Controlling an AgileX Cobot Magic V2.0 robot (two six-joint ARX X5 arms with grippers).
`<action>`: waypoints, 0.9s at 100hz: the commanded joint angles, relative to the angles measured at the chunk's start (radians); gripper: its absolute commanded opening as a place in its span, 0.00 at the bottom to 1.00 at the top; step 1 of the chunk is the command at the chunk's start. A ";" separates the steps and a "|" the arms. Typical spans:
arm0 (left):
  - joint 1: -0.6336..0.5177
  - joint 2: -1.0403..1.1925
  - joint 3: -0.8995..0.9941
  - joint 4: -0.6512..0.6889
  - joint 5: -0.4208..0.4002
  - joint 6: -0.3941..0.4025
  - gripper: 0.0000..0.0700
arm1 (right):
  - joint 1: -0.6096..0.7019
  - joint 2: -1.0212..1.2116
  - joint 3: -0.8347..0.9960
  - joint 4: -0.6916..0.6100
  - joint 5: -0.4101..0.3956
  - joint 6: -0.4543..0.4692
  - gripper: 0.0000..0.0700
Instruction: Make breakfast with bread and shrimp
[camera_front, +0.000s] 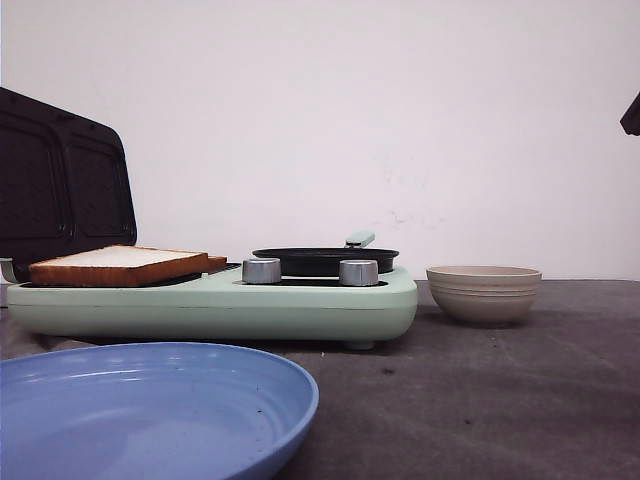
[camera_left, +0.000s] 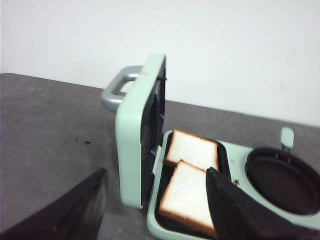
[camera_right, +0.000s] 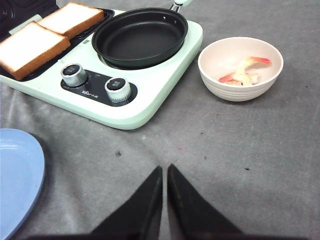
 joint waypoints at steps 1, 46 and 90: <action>0.005 0.028 0.017 0.016 -0.006 -0.048 0.45 | 0.007 0.002 0.002 0.008 0.002 -0.008 0.01; 0.121 0.349 0.337 -0.046 0.101 -0.099 0.45 | 0.007 0.002 0.002 0.008 0.002 -0.021 0.01; 0.493 0.655 0.530 -0.145 0.462 -0.122 0.45 | 0.007 0.002 0.002 0.009 0.002 -0.021 0.01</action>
